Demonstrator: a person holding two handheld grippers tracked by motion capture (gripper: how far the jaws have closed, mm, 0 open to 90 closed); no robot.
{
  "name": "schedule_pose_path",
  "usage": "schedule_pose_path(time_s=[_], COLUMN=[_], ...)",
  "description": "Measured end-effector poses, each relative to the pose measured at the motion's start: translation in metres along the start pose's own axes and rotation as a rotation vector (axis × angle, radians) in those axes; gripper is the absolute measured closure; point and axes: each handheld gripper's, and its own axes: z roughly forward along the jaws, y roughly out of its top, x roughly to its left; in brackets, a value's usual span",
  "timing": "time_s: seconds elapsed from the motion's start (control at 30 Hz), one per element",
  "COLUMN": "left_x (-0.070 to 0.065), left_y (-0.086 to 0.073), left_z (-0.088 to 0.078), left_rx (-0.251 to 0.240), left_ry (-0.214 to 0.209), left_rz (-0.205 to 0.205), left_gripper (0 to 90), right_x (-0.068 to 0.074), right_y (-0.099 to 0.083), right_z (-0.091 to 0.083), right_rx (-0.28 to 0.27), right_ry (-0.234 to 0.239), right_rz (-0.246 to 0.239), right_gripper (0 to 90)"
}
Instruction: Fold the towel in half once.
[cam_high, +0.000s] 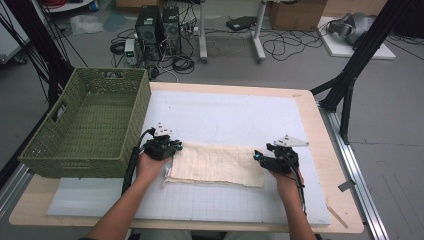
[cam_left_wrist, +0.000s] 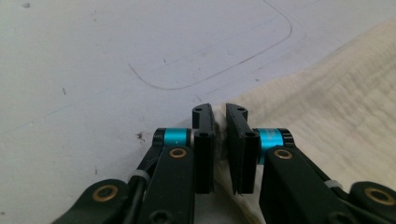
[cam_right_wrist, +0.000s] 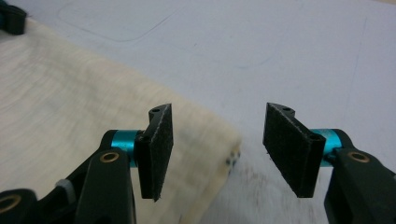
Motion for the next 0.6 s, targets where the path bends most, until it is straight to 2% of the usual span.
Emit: schedule_pose_path(time_s=[0.07,0.13,0.2,0.27,0.3,0.33,0.5,0.6], left_x=[0.001,0.002,0.002,0.002,0.002,0.002,-0.001,-0.002], left_y=[-0.001,-0.002,-0.003,-0.004,-0.005,-0.005,-0.004,-0.005], left_z=[-0.001,-0.003,-0.004,-0.006,-0.007,-0.008,-0.01,-0.008], left_rx=[-0.008,-0.015,-0.018,-0.025,-0.028,-0.021,-0.021,-0.013], left_ry=[-0.001,0.0,-0.003,-0.004,-0.005,-0.01,-0.012,-0.005], left_rz=[-0.02,-0.035,-0.04,-0.041,-0.039,-0.037,-0.012,-0.008], left_gripper=[84.2,84.4,84.5,84.8,84.8,84.8,85.1,85.3], right_x=[-0.001,-0.003,-0.004,-0.006,-0.007,-0.007,-0.008,-0.002], right_y=[0.005,0.006,0.003,0.001,0.001,0.001,0.001,0.001], right_z=[0.013,0.027,0.034,0.034,0.032,0.031,0.027,0.028], right_rx=[0.021,0.084,0.128,0.116,0.121,0.123,0.122,0.129], right_ry=[0.002,0.01,0.032,0.073,0.087,0.084,0.012,-0.037], right_rz=[-0.015,-0.022,-0.03,-0.019,-0.03,-0.052,-0.069,-0.121], right_gripper=[45.9,51.0,62.3,75.1,81.2,83.8,84.4,83.8])
